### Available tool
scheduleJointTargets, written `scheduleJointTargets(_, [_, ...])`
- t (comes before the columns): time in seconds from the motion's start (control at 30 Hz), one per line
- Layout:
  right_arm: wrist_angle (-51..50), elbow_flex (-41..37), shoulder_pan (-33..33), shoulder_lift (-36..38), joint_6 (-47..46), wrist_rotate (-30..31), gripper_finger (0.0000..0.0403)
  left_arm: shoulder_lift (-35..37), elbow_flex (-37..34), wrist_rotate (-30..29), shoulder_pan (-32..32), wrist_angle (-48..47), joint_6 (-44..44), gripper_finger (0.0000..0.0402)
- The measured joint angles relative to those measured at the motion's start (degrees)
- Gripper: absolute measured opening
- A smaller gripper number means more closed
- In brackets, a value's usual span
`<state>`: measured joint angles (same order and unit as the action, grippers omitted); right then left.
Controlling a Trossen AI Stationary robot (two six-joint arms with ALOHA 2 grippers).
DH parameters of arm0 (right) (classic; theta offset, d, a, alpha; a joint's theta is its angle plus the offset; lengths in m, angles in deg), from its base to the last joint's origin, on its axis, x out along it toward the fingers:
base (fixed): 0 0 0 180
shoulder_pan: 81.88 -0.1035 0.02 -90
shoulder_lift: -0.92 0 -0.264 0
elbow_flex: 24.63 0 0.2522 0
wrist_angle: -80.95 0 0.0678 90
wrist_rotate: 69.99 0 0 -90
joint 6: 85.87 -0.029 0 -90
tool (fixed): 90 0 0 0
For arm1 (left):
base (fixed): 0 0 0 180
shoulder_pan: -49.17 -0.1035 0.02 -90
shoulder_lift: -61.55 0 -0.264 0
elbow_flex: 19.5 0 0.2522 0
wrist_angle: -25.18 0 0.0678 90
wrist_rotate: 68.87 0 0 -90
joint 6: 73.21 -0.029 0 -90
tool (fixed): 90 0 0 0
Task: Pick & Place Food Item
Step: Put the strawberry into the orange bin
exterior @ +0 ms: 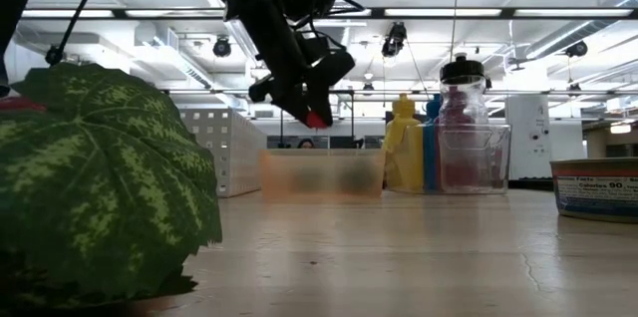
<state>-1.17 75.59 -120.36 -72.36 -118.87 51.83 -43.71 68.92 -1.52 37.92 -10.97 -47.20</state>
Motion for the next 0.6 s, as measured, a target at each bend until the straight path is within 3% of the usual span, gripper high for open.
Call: scheduleJointTargets(0.6, [0.2,0.0,0.0,0.0,0.0,1.4,0.0008,-0.5,1.5,0.2,-0.5,0.2,2.7,0.0169])
